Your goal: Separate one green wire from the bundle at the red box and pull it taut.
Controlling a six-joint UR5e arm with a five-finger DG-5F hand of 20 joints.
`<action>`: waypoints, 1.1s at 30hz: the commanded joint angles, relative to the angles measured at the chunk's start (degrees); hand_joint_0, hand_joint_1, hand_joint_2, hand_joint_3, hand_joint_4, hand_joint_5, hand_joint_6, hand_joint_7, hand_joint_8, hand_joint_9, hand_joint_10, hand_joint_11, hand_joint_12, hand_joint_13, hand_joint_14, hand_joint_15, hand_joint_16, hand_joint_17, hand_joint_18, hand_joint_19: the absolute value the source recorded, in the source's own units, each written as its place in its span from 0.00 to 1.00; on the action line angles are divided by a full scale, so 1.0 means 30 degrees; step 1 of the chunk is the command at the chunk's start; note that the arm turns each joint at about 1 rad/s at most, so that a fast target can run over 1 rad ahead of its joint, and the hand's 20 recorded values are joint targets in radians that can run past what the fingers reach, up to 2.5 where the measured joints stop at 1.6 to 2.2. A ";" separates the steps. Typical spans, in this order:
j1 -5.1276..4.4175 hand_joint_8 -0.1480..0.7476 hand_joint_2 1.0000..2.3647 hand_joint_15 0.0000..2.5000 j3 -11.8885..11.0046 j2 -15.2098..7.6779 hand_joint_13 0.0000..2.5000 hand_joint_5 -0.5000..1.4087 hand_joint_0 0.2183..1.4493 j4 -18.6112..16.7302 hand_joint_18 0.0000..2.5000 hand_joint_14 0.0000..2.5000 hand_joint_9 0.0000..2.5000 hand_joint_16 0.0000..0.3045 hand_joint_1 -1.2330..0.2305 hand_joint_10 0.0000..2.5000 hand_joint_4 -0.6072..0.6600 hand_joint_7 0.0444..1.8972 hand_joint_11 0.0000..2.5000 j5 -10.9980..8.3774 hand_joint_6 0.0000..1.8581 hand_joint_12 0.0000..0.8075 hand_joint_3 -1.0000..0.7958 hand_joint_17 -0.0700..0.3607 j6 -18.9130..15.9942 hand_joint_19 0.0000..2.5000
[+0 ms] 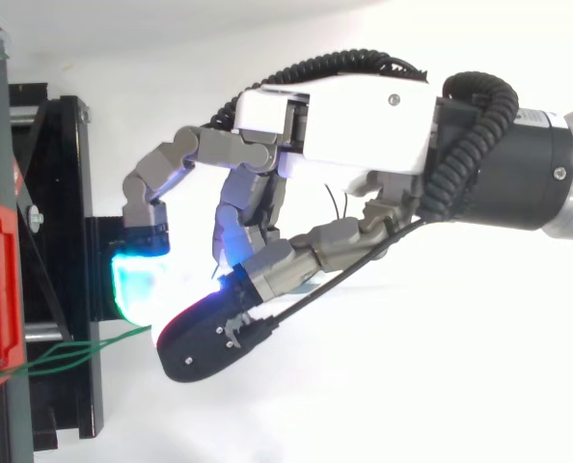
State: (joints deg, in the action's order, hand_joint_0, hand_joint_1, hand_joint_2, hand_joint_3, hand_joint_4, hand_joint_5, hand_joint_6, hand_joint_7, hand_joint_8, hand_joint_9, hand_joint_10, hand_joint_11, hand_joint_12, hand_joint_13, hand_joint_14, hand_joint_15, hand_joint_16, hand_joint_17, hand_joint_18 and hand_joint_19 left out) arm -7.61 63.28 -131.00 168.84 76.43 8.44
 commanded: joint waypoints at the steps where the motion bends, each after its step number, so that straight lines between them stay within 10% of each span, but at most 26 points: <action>1: -0.0011 0.41 0.00 0.60 0.0001 0.0015 0.61 0.15 0.32 0.0000 0.38 0.11 0.49 0.18 0.43 0.27 0.56 0.46 0.59 -0.0163 0.49 0.36 0.28 0.45 0.0000 0.28; 4: -0.0040 0.44 0.00 0.60 0.0001 -0.0014 0.60 0.15 0.31 0.0000 0.38 0.00 0.50 0.18 0.44 0.00 0.57 0.46 0.63 -0.0163 0.49 0.39 0.28 0.45 0.0000 0.27; 25: -0.0128 0.49 0.00 0.37 0.0001 -0.0014 0.56 0.15 0.33 -0.0029 0.38 0.01 0.42 0.17 0.49 0.01 0.58 0.46 0.46 -0.0397 0.50 0.44 0.28 0.44 0.0000 0.24; 33: -0.0128 0.47 0.00 0.51 0.0001 -0.0014 0.61 0.15 0.33 -0.0029 0.38 0.01 0.45 0.18 0.49 0.01 0.58 0.46 0.53 -0.0397 0.50 0.41 0.28 0.45 0.0000 0.26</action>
State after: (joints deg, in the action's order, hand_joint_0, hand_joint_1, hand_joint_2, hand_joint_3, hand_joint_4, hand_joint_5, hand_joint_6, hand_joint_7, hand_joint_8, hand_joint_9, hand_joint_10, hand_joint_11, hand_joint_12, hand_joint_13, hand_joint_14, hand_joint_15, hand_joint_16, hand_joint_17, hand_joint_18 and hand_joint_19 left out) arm -8.00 63.28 -131.04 168.75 75.18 8.42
